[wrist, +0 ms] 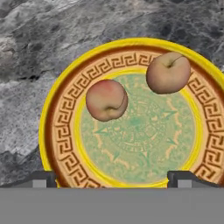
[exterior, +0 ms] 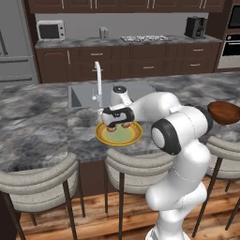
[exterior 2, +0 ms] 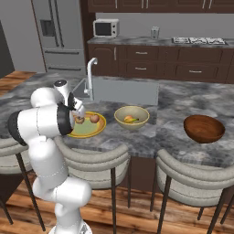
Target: Take the fruits from the plate on the dining counter and place two fruits in each bowl.
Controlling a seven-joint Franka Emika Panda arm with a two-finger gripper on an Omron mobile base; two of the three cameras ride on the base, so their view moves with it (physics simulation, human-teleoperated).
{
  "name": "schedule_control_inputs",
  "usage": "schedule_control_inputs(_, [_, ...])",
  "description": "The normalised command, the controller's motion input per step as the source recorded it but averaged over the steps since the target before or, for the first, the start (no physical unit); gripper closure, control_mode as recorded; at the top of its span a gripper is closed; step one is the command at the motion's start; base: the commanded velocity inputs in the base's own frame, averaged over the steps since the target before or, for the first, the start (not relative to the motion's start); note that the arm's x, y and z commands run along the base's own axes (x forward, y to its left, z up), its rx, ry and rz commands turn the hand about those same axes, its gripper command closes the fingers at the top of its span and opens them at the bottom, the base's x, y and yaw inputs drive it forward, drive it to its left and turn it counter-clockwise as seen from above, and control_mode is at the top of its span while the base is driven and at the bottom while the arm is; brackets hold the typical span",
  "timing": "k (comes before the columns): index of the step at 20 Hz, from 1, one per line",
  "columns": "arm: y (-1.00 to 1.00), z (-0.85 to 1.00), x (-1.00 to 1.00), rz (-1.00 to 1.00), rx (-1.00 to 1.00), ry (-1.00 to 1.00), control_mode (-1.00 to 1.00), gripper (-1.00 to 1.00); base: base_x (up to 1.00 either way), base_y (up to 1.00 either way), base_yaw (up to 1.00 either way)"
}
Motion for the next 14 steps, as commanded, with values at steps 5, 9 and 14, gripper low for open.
schedule_control_inputs(5, [0.00,-0.55,0.18,0.00,0.00,0.00,-1.00,-1.00,0.00,0.00,0.00])
schedule_control_inputs(9, [0.00,-0.28,0.33,0.00,0.00,0.00,-1.00,-1.00,0.00,0.00,0.00])
schedule_control_inputs(14, [0.02,-0.09,0.40,0.00,0.00,0.01,-1.00,-1.00,0.00,0.00,0.00])
